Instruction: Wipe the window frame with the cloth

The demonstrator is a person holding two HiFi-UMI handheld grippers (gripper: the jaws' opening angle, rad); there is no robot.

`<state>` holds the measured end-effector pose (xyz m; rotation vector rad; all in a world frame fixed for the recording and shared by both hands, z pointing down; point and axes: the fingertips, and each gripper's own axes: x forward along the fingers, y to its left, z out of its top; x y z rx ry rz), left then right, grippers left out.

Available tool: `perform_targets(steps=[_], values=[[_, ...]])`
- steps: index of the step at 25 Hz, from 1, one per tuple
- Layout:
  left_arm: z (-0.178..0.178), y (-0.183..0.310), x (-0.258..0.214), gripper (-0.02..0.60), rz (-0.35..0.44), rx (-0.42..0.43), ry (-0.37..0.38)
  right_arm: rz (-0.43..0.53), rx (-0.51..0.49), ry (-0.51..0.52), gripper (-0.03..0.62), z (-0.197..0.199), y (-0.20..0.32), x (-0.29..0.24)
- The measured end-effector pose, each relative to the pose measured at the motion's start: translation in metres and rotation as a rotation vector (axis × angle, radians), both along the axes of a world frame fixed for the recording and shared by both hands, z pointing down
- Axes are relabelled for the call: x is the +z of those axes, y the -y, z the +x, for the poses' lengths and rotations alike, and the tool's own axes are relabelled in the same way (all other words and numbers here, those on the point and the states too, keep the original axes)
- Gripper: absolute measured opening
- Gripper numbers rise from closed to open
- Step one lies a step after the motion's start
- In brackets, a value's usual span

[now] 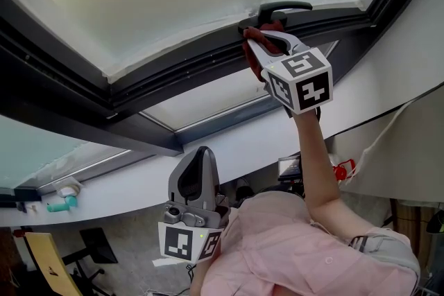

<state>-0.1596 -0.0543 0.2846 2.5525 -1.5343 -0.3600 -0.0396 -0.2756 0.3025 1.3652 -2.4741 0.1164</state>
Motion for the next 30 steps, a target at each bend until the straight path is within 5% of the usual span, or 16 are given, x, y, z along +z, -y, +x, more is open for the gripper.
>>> perform_targets(steps=[21,26,30], values=[[-0.022,-0.004,0.002,0.0,-0.001,0.007,-0.014,0.004,0.141,0.019,0.063,0.031,0.009,0.001],[-0.032,-0.011,0.001,0.0,-0.011,0.032,-0.022,-0.027,0.202,0.089,0.066,0.027,-0.001,-0.002],[-0.052,-0.018,-0.003,0.0,-0.02,0.031,-0.013,0.016,0.128,0.24,0.066,-0.017,-0.031,-0.019]])
